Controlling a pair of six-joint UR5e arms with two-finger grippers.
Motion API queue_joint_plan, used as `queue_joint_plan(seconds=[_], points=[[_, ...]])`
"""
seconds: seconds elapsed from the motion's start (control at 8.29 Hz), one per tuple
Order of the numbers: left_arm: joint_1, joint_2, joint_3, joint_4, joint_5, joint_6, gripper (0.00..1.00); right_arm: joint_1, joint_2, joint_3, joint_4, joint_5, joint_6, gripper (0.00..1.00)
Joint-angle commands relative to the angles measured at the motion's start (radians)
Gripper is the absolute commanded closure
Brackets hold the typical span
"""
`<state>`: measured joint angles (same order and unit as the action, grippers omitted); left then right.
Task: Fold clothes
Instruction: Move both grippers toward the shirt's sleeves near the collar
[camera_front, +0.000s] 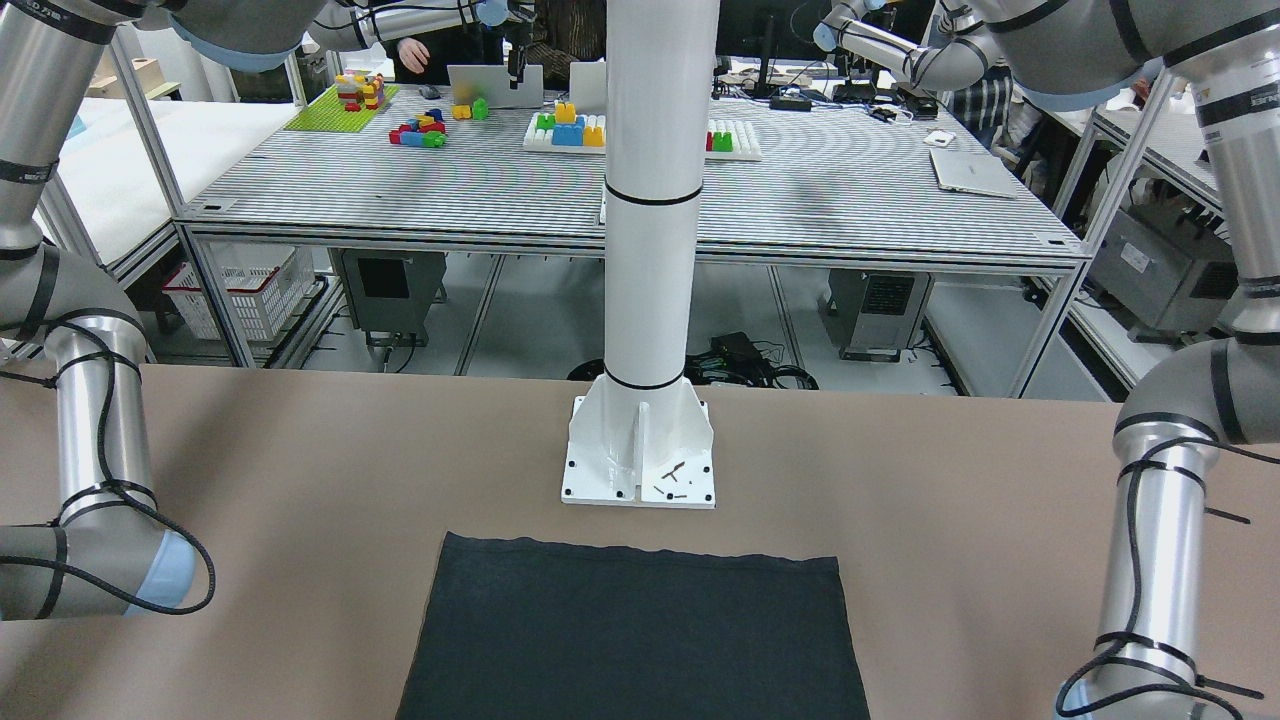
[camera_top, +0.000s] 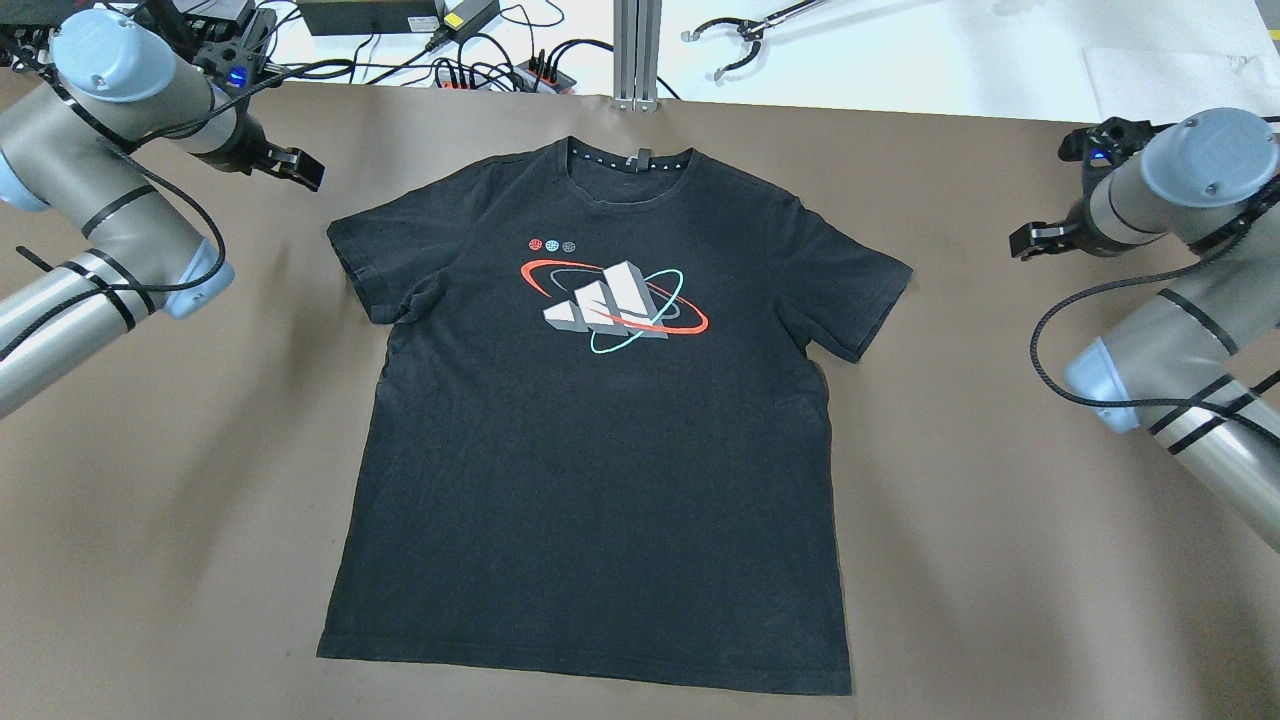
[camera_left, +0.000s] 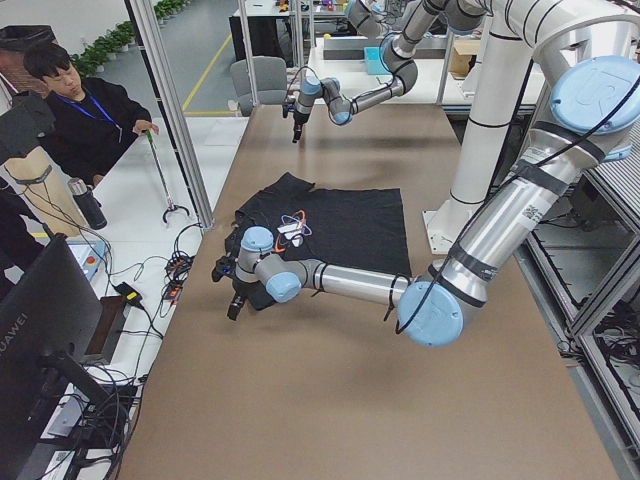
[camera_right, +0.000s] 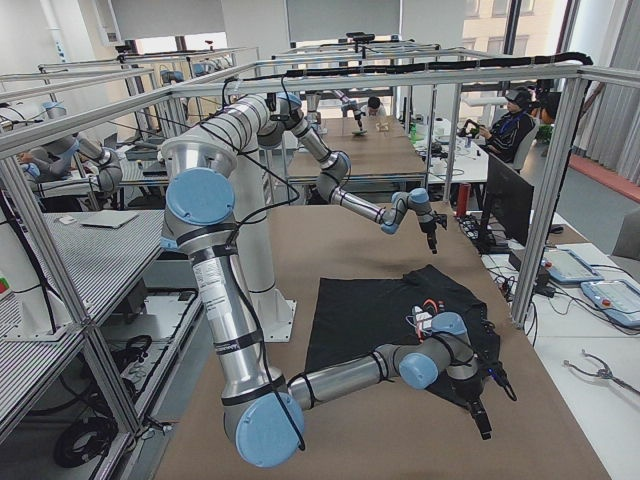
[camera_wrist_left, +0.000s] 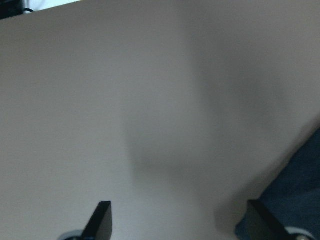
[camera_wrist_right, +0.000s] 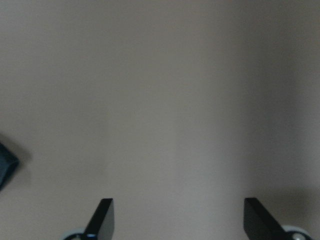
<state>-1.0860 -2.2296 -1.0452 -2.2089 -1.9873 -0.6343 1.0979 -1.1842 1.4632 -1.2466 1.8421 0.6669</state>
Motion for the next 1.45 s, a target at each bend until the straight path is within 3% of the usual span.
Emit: queue_joint_plan(seconds=[0.0, 0.12, 0.36, 1.09, 1.33], points=[[0.046, -0.085, 0.161, -0.117, -0.045, -0.093, 0.06, -0.055, 0.061, -0.069, 0.052, 0.002, 0.074, 0.08], [0.049, -0.099, 0.216, -0.167, -0.045, -0.093, 0.06, -0.059, 0.061, -0.069, 0.052, 0.002, 0.074, 0.07], [0.073, -0.099, 0.218, -0.176, -0.047, -0.091, 0.11, -0.061, 0.061, -0.069, 0.052, 0.0, 0.074, 0.07], [0.074, -0.041, 0.159, -0.196, -0.1, -0.084, 0.31, -0.062, 0.061, -0.066, 0.053, 0.0, 0.074, 0.07], [0.074, -0.039, 0.155, -0.196, -0.099, -0.085, 0.64, -0.064, 0.06, -0.064, 0.053, 0.0, 0.074, 0.07]])
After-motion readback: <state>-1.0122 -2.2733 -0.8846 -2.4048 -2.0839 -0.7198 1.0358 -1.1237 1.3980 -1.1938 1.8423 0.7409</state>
